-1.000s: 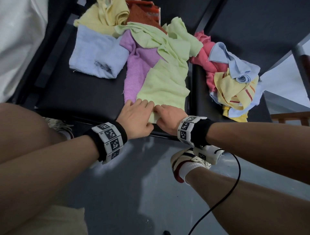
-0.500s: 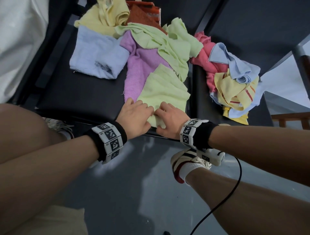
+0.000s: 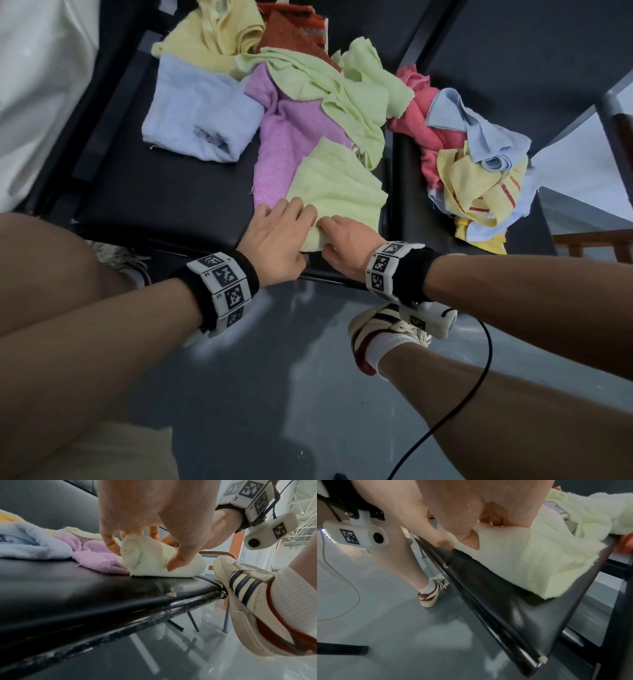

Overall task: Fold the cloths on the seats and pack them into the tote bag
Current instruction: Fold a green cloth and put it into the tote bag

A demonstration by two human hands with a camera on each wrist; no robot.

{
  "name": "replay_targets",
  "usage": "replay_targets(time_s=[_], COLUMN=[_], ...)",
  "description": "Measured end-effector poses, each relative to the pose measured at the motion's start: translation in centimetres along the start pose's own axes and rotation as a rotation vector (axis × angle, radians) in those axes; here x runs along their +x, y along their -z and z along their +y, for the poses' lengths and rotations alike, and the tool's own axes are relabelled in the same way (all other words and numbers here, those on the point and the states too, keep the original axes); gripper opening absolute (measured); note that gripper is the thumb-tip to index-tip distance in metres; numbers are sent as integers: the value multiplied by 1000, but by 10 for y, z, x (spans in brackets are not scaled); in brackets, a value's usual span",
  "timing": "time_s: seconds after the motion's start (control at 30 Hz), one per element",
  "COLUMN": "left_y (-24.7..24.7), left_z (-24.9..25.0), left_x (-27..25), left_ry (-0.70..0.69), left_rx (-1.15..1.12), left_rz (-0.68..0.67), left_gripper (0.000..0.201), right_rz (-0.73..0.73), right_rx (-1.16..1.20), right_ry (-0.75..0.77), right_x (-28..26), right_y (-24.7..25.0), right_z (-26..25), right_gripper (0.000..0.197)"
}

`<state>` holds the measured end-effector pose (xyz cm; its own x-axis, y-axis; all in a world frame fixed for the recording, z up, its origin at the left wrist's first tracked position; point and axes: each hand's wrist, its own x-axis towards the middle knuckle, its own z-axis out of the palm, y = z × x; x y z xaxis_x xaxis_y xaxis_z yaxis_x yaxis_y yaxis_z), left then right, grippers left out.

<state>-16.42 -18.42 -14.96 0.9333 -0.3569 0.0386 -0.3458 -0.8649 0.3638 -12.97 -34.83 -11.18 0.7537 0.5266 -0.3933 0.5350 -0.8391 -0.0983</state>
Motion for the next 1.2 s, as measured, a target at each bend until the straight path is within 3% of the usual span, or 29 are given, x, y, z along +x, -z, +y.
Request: replay_targets(time_s=[0.17, 0.37, 0.7, 0.93, 1.2], left_y=[3, 9, 3, 5, 9], left_z=[-4, 2, 0, -3, 0], left_x=[4, 6, 4, 3, 7], left_ry=[-10, 29, 3, -40, 21], left_rx=[-23, -15, -35, -44, 0], left_rz=[-28, -87, -47, -92, -121], left_gripper=[32, 36, 45, 45, 35], right_rz=[21, 75, 28, 54, 4], right_rx=[22, -114, -29, 33, -119], right_ry=[-5, 40, 35, 52, 8], right_x=[-1, -5, -3, -3, -6], right_y=[-2, -2, -3, -5, 0], right_z=[2, 7, 6, 6, 6], right_gripper=[32, 54, 36, 30, 63])
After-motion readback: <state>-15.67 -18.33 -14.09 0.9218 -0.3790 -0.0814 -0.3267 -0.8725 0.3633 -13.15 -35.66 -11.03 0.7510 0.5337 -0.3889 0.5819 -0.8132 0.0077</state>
